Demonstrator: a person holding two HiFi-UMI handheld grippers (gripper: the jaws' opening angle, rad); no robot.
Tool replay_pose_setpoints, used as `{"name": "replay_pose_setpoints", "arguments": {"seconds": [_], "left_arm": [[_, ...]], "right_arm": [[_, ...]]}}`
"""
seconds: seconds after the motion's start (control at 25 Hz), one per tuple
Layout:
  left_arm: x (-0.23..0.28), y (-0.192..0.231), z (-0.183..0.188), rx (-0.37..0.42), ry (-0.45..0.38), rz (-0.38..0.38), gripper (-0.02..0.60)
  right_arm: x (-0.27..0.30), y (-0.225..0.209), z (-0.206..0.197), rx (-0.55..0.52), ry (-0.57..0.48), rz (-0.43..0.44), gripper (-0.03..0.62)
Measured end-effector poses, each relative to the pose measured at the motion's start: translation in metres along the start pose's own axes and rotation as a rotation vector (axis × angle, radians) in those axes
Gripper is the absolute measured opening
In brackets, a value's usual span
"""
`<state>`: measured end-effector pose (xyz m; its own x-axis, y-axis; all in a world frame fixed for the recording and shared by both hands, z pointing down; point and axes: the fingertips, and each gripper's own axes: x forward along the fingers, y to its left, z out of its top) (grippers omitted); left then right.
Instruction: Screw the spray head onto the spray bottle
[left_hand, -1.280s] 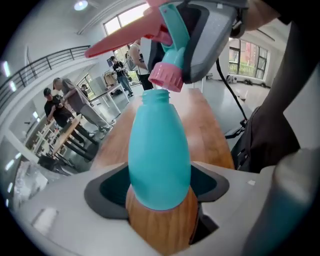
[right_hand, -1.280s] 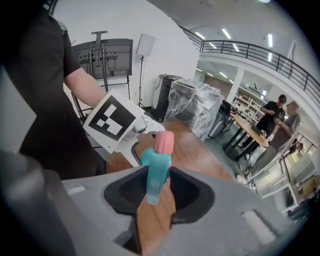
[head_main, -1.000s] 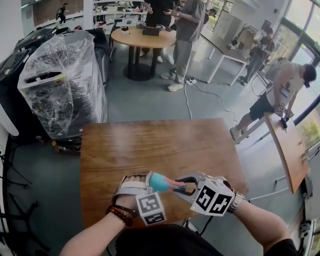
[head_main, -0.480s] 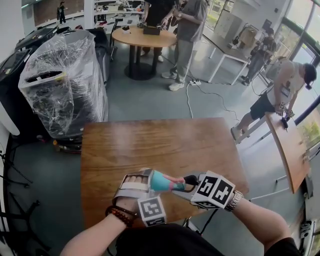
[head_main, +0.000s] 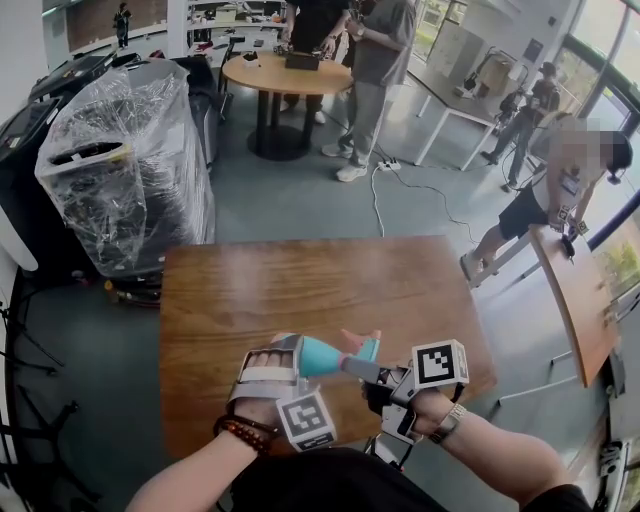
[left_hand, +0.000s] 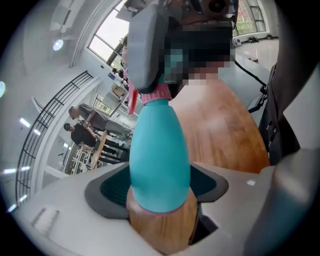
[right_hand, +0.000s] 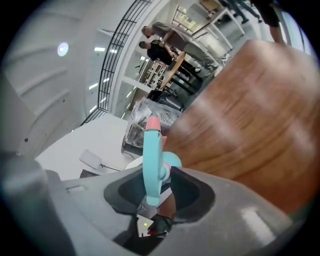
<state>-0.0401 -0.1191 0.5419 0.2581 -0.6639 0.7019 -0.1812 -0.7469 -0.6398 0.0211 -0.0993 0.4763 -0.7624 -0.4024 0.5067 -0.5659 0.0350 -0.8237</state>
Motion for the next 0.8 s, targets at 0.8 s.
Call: {"name": "replay_pose_setpoints", "arguments": {"seconds": [0.8], "left_arm": [[0.015,-0.019,-0.028,0.18,-0.027,-0.175,0.391]], "right_arm": [[-0.025,0.036,-0.028,-2.038,0.323,-0.348,0.244]]}}
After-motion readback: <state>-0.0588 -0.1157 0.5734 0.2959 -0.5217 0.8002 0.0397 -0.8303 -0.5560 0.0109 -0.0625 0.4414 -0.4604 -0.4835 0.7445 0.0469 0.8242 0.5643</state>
